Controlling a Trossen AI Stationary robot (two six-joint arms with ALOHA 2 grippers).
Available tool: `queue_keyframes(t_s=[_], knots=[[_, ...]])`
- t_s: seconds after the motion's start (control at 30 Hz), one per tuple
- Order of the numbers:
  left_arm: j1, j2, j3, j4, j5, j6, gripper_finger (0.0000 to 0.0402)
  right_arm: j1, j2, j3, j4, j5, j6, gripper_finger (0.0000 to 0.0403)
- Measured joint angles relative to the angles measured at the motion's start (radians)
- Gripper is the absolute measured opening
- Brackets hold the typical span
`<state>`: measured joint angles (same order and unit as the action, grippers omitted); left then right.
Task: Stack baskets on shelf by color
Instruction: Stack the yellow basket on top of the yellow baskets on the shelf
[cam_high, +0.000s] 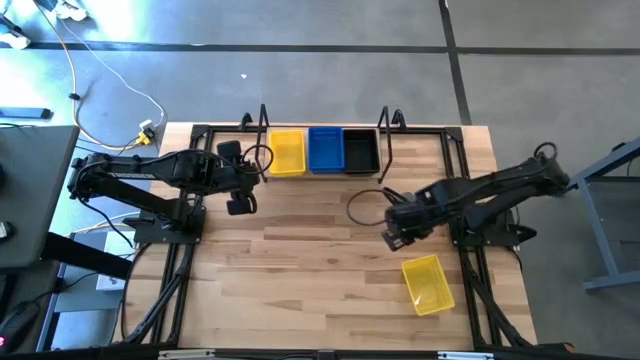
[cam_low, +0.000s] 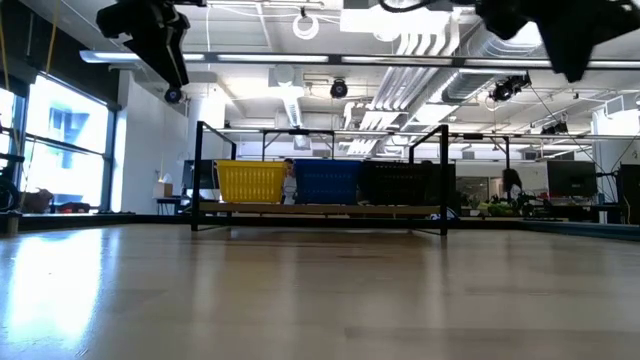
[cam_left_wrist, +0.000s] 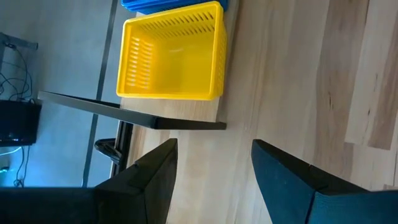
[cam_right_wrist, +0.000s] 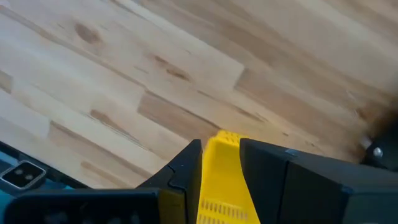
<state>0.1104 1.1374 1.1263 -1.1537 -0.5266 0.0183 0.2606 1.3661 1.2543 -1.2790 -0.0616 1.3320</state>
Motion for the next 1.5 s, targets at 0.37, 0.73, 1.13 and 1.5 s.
queue_keyframes(t_s=[0.37,0.73,1.13,1.5], knots=[[0.000,0.000,0.000,0.001,0.000,-0.015,0.0197,0.141,-0.130,-0.199,0.030,-0.045,0.172,0.0094],[0.000,0.000,0.000,0.000,0.002,-0.060,0.0197,0.296,-0.152,-0.353,0.099,-0.121,0.414,0.0094],[0.000,0.000,0.000,0.000,0.019,-0.061,0.0197,0.454,-0.152,-0.436,0.175,-0.121,0.707,0.0094],[0.000,0.000,0.000,0.001,0.023,-0.064,0.0197,0.509,-0.152,-0.568,0.367,-0.115,0.840,0.0094]])
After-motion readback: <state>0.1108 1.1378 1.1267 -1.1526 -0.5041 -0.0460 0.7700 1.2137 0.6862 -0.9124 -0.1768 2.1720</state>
